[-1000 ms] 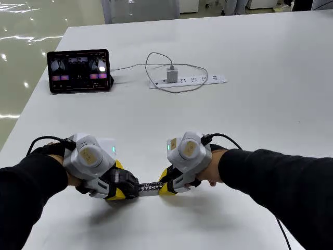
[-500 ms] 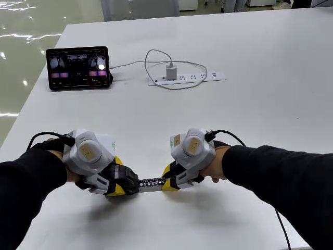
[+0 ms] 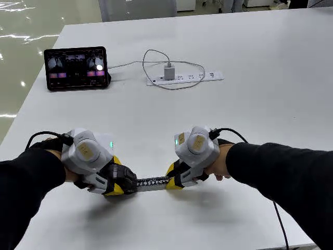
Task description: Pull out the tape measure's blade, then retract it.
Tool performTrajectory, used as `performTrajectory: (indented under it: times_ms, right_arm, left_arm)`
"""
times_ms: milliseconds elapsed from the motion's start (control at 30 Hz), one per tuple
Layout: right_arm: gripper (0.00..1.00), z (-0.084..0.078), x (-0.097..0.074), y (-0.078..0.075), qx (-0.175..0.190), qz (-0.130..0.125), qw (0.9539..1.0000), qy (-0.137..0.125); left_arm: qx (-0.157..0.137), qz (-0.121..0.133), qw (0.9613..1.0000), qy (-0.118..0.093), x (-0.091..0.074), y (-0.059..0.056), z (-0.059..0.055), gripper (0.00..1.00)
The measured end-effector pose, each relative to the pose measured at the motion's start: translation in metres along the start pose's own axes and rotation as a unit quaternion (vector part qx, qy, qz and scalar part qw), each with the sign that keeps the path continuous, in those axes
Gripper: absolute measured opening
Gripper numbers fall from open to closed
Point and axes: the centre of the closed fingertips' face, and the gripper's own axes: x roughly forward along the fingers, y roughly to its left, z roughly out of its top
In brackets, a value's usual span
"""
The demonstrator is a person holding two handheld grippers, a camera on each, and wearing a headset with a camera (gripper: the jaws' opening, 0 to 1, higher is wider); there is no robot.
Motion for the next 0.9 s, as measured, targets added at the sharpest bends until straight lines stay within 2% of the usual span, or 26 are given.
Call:
performTrajectory:
  times_ms: [900]
  right_arm:
    - [0.1,-0.022,-0.019,-0.003,0.003,-0.007,0.9999,0.012]
  left_arm:
    - [0.0,0.002,1.0,0.0,-0.001,-0.001,0.0,0.32]
